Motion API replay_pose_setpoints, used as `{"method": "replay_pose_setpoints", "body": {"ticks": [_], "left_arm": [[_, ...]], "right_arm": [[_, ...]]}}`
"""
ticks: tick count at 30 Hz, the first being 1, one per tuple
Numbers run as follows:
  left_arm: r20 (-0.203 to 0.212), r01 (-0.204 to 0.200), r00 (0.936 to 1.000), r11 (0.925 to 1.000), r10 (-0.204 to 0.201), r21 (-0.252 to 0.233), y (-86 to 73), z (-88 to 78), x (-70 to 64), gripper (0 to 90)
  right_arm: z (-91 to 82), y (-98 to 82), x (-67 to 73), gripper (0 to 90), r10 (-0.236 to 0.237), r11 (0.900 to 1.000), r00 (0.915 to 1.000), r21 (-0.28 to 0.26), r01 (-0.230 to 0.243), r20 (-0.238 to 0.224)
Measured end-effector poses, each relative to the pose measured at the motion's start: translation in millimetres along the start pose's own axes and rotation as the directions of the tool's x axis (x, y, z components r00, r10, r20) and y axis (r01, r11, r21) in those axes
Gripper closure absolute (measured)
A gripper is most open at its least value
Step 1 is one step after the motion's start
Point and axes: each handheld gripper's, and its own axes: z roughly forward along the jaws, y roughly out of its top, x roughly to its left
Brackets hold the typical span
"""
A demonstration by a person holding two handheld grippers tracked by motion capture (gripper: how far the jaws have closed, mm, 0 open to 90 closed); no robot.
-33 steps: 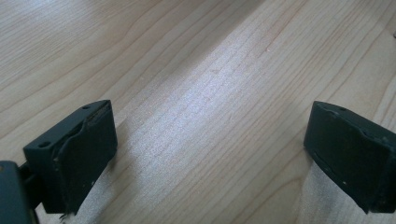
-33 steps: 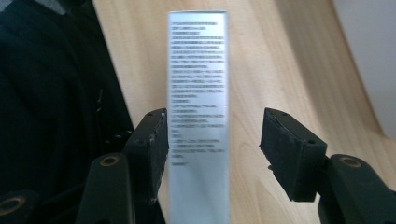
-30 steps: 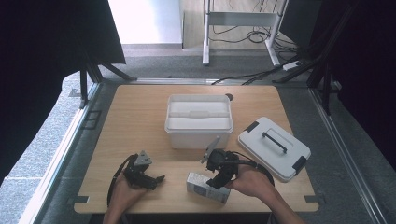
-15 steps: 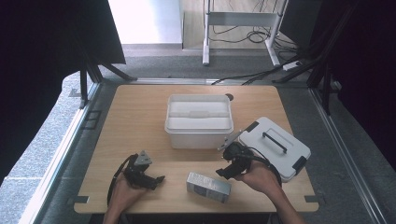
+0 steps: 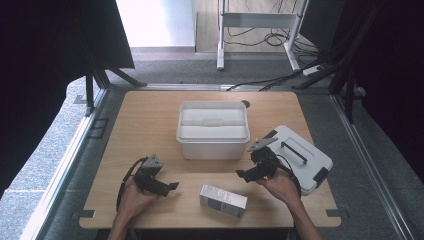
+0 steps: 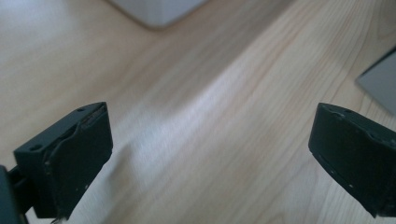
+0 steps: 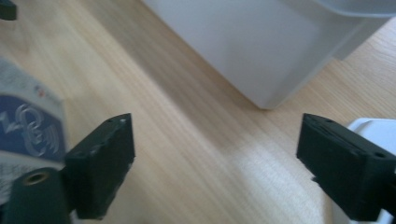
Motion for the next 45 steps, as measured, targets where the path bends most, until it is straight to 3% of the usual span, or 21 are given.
{"method": "replay_pose_setpoints", "body": {"ticks": [3,6,11,12,17,22,27,31,35,45], "left_arm": [[0.006,-0.007,1.0,0.9999,0.007,-0.01,9.1,-0.1,2.5,0.0],[0.012,-0.031,0.9994,0.9995,0.031,-0.009,30.5,0.8,8.5,0.0],[0.016,-0.061,0.998,0.9981,0.061,-0.005,52.1,3.3,14.7,0.0],[0.0,-0.076,0.9971,0.9971,0.076,-0.007,61.5,5.1,17.3,0.0],[-0.004,-0.101,0.9949,0.9948,0.1,-0.017,78.5,9.5,23.7,0.0],[-0.006,-0.112,0.9937,0.9938,0.112,0.003,90.1,19.8,27.0,0.0],[0.009,-0.109,0.994,0.994,0.109,-0.005,94.9,27.8,29.0,2.7],[-0.007,-0.125,0.9921,0.9921,0.125,0.009,95.2,28.3,26.1,2.4],[-0.002,-0.123,0.9923,0.9922,0.123,0.016,92.5,25.7,22.9,0.9],[0.017,-0.144,0.9894,0.9891,0.144,0.029,77.8,12.4,5.6,0.0]], "right_arm": [[5.5,-0.8,-7.7,5.0,0.023,0.999,0.9997,-0.038,-0.023,-0.012],[10.9,0.2,-14.9,0.0,0.033,0.998,0.9995,-0.062,-0.033,0.0],[17.5,4.3,-26.9,0.0,0.055,0.991,0.9985,-0.121,-0.055,-0.009],[18.6,5.5,-28.8,0.0,0.057,0.99,0.9983,-0.131,-0.058,-0.013],[23.7,11.2,-33.6,0.0,0.054,0.986,0.9983,-0.16,-0.057,-0.02],[29.8,16.5,-38.1,0.0,0.049,0.981,0.9986,-0.185,-0.052,-0.021],[33.3,20.6,-40.2,5.8,0.041,0.982,0.9983,-0.184,-0.048,-0.042],[33.2,22.2,-39.5,5.8,0.04,0.983,0.9986,-0.178,-0.045,-0.034],[32.9,21.9,-33.0,3.2,0.025,0.986,0.9993,-0.164,-0.03,-0.027],[21.2,11.0,-14.3,2.1,0.005,0.989,0.9973,-0.146,-0.015,-0.073]]}}
